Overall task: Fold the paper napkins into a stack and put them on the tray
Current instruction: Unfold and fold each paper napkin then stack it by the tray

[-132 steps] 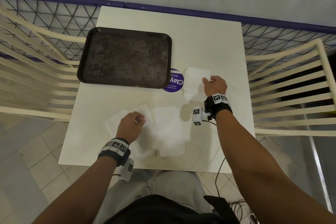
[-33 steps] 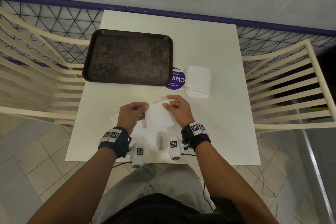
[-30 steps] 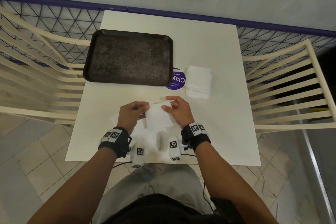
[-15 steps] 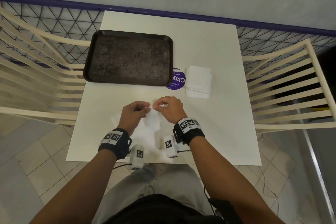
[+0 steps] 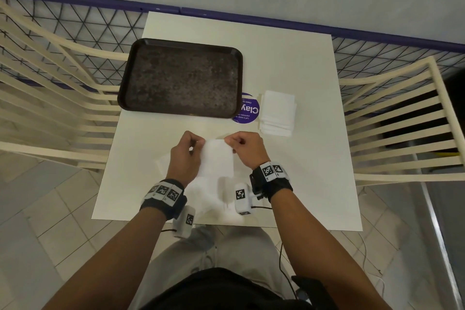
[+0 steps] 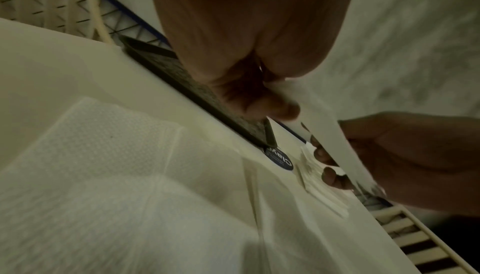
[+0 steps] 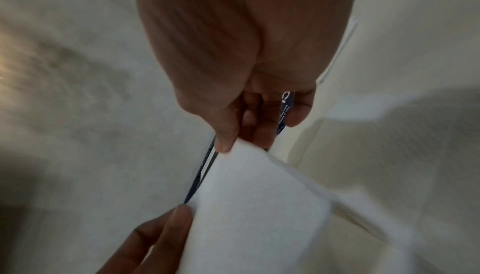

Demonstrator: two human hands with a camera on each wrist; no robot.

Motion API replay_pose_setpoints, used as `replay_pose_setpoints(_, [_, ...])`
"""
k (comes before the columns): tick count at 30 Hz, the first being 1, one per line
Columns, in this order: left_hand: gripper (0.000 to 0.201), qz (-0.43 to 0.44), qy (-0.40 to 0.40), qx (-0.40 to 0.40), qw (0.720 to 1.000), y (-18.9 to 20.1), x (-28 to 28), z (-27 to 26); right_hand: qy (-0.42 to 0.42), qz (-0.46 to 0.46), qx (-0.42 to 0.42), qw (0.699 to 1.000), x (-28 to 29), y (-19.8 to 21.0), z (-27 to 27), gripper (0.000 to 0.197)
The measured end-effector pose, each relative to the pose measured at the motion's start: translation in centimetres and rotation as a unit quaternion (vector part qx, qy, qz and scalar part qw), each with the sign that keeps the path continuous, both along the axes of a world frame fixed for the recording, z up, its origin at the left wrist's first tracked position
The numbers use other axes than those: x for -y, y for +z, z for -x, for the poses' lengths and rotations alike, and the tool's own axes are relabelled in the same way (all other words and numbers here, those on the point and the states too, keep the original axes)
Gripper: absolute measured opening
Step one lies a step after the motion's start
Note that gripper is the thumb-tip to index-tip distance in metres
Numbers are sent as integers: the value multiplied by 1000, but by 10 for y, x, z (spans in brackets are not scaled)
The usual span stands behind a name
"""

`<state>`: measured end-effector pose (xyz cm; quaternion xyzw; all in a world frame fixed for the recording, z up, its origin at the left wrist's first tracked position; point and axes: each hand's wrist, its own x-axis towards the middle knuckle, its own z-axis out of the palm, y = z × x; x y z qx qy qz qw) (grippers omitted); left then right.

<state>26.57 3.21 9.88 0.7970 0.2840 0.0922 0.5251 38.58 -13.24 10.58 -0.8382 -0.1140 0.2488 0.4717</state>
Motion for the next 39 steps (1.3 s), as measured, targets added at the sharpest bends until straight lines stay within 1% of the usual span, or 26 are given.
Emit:
replay_pose_setpoints(3, [7, -23, 4, -8, 1000, 0, 7, -5, -41, -17, -34, 998, -3, -4, 5, 9])
replay_pose_setpoints(4, [7, -25, 11, -12, 1000, -1, 8, -7, -47, -16, -55, 997, -3, -6, 7, 15])
replay_pose_setpoints(6, [7, -28, 25, -19, 999, -1, 9, -9, -24, 23, -88, 996, -1, -9, 9, 31])
replay_pose_setpoints(7, [7, -29, 33, -21, 999, 0, 10, -11, 3, 49, -83, 995, 0, -10, 10, 33])
replay_pose_setpoints(9, [10, -18, 45, -26, 998, 0, 11, -14, 26, 69, -54, 996, 4, -7, 7, 23])
replay_pose_setpoints(11, [19, 16, 34, -50, 998, 1, 12, -15, -10, 74, -26, 997, 11, -2, -8, 17])
replay_pose_setpoints(13, [26, 21, -4, -94, 995, -4, 11, -12, -77, 83, -2, 994, 21, 2, -34, 15])
replay_pose_setpoints(15, [23, 3, -40, -139, 989, -16, 8, -6, -139, 106, 20, 984, 33, 4, -67, 18])
replay_pose_setpoints(17, [16, -11, -62, -180, 982, -28, 5, 1, -181, 145, 38, 972, 46, 4, -99, 26])
replay_pose_setpoints(21, [11, 4, -82, -221, 972, -43, 4, 12, -219, 191, 51, 956, 63, 0, -145, 28])
replay_pose_setpoints(24, [8, -4, -101, -226, 969, -47, 7, 15, -226, 206, 33, 951, 68, -6, -158, 30])
replay_pose_setpoints(26, [6, -16, -112, -206, 972, -47, 12, 13, -242, 226, 28, 943, 69, -8, -155, 39])
replay_pose_setpoints(28, [2, -27, -125, -181, 975, -46, 19, 6, -260, 237, 65, 934, 68, -8, -141, 40])
replay_pose_setpoints(30, [8, -40, -154, -169, 973, -45, 28, -1, -263, 195, 130, 936, 65, -11, -117, 31])
replay_pose_setpoints(31, [13, -47, -171, -172, 969, -46, 33, -4, -251, 165, 158, 941, 63, -12, -102, 27])
replay_pose_setpoints(33, [21, -68, -187, -193, 961, -49, 43, -8, -202, 133, 181, 953, 60, -20, -69, 18])
replay_pose_setpoints(35, [26, -85, -164, -212, 960, -53, 51, -11, -137, 144, 156, 968, 59, -29, -36, 13])
replay_pose_setpoints(37, [30, -90, -135, -220, 962, -57, 57, -12, -84, 194, 87, 974, 59, -36, -8, 14])
replay_pose_setpoints(38, [31, -91, -127, -223, 962, -59, 58, -13, -66, 234, 50, 969, 59, -40, 3, 24])
replay_pose_setpoints(39, [32, -94, -124, -227, 961, -61, 60, -13, -48, 277, 19, 959, 59, -43, 13, 39])
